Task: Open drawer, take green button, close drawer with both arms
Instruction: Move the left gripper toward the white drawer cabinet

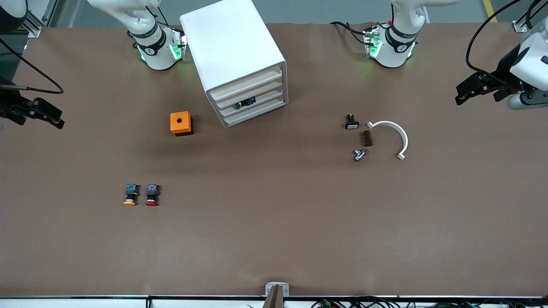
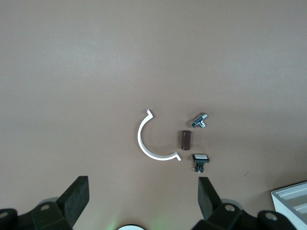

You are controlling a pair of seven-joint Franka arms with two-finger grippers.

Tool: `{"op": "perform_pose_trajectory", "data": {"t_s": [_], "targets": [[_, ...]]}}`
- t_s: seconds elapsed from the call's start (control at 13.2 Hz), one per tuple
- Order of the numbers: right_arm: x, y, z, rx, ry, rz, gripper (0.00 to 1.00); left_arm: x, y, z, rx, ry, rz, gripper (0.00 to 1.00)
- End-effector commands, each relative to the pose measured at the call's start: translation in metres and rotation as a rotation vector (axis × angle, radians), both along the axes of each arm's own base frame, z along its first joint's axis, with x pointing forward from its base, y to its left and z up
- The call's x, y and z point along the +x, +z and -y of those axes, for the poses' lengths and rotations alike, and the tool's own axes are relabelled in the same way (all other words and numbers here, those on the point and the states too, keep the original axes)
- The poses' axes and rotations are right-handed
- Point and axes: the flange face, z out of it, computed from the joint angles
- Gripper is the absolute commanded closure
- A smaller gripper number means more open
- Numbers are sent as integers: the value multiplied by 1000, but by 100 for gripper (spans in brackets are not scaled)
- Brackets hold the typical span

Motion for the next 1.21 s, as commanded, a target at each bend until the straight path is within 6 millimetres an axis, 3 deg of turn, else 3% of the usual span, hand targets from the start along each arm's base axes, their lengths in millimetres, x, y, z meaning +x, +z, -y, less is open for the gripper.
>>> {"op": "perform_pose_trajectory", "data": {"t_s": [0.0,0.15,0.38,0.68,0.91,1.14], "targets": [[0,1,-1,-10,3,3,0,5,0,2,11,9,-11,0],[-1,1,-1,-10,3,2,0,9,-4,5,11,6,-17,0],[0,1,-1,-10,3,3,0,39,-27,9,7,-5,-48,0],[-1,2,0,-11,3,5,0,76,-101,20,3,-11,-167,0],[-1,3,0,-11,3,8,0,105,-154,52,16,56,-226,0],[-1,3,0,17,4,7,0,118,-212,82,54,185,-289,0]]}}
